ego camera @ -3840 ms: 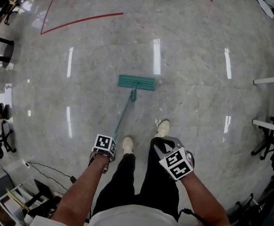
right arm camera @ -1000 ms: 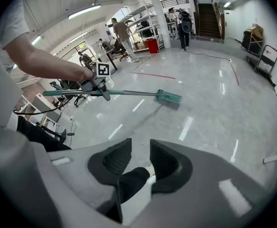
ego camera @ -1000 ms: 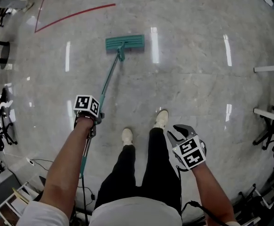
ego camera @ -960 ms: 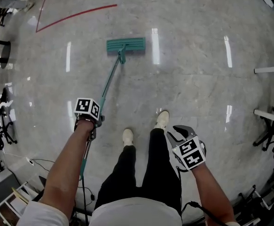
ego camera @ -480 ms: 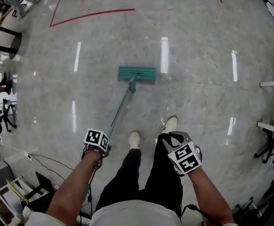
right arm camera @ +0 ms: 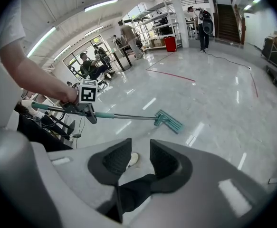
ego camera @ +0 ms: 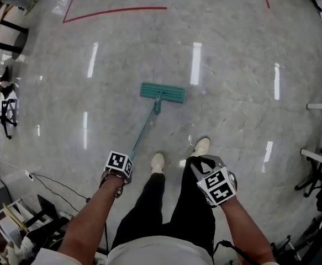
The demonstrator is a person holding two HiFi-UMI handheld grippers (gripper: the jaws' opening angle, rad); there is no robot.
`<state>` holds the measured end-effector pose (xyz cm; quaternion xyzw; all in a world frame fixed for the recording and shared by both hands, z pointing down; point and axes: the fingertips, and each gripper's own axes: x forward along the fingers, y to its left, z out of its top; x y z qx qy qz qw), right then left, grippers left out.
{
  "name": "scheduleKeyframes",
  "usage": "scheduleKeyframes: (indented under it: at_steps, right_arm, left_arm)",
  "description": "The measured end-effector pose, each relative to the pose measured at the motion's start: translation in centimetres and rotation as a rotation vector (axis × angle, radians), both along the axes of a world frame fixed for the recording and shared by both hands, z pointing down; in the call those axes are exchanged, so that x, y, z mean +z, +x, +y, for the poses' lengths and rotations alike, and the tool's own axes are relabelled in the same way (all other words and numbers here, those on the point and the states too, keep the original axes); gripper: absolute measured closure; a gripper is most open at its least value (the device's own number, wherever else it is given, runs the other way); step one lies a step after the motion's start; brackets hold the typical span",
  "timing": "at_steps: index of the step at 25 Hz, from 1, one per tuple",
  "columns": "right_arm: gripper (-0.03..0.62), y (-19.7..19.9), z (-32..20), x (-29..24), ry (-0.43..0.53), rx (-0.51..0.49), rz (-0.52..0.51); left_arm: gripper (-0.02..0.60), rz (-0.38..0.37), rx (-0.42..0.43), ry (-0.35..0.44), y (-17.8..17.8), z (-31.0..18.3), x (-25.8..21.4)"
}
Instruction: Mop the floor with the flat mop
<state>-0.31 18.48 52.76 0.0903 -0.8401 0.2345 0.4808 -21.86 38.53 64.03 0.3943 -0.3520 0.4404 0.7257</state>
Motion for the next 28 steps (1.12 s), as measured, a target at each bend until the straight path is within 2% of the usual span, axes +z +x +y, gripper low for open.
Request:
scheduleKeyframes:
  at_steps: [4, 10, 20, 28]
  right_arm:
    - [0.47, -0.5, -0.1, 0.0, -0.014, 0.011, 0.003]
    - [0.47, -0.1, -0.7, 0.2, -0.038, 0.045, -0.001]
    - [0.47, -0.2, -1.3, 0.5, -0.056, 0.06, 0.009]
    - [0.47, -0.3, -2.8, 0.5, -0.039, 0.077, 0.014]
  left_arm:
    - [0.526, 0.004, -0.012, -0.009, -0.2, -1.1, 0.4]
    - [0.525, -0.025, 0.024, -0.016, -1.1, -0.6, 0.7]
    - [0.525, -0.014, 0.024, -0.021, -2.2, -5.3, 1.5]
    - [0.525, -0.022, 0.039, -0.001, -4.7, -10.3, 2.1]
